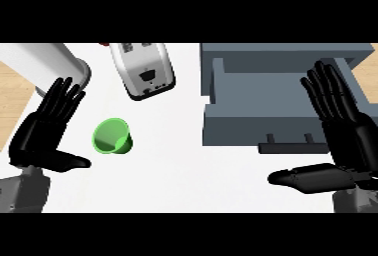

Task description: Pick up the cup, place it into the drawer and close the drawer

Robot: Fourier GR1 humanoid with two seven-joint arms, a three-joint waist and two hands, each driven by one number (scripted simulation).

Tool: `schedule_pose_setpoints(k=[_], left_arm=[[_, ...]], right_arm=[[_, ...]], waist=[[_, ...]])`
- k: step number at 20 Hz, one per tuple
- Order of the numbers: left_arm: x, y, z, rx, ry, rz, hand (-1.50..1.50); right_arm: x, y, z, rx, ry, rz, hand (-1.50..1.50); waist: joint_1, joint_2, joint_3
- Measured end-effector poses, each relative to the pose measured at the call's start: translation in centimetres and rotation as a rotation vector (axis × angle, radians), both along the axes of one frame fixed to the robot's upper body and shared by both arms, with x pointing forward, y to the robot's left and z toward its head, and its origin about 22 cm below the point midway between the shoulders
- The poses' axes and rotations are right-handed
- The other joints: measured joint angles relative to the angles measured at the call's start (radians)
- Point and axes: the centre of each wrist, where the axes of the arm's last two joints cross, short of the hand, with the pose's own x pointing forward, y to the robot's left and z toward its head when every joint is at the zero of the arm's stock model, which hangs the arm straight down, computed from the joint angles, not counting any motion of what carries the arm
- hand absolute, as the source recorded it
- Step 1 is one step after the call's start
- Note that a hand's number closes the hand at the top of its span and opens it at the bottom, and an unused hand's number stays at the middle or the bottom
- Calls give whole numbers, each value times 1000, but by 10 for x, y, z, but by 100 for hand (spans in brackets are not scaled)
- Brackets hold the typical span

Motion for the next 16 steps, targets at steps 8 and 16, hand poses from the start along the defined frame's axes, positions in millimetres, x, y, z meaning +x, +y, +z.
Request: schedule_pose_setpoints(k=[8, 16], left_arm=[[4, 15, -55, 47, 81, 48, -150], [2, 31, -108, 81, 129, 75, -150]], right_arm=[[10, -5, 8, -5, -26, -1, -150], [18, -12, 16, -8, -33, 1, -150]], waist=[[0, 0, 0], [-5, 1, -1]])
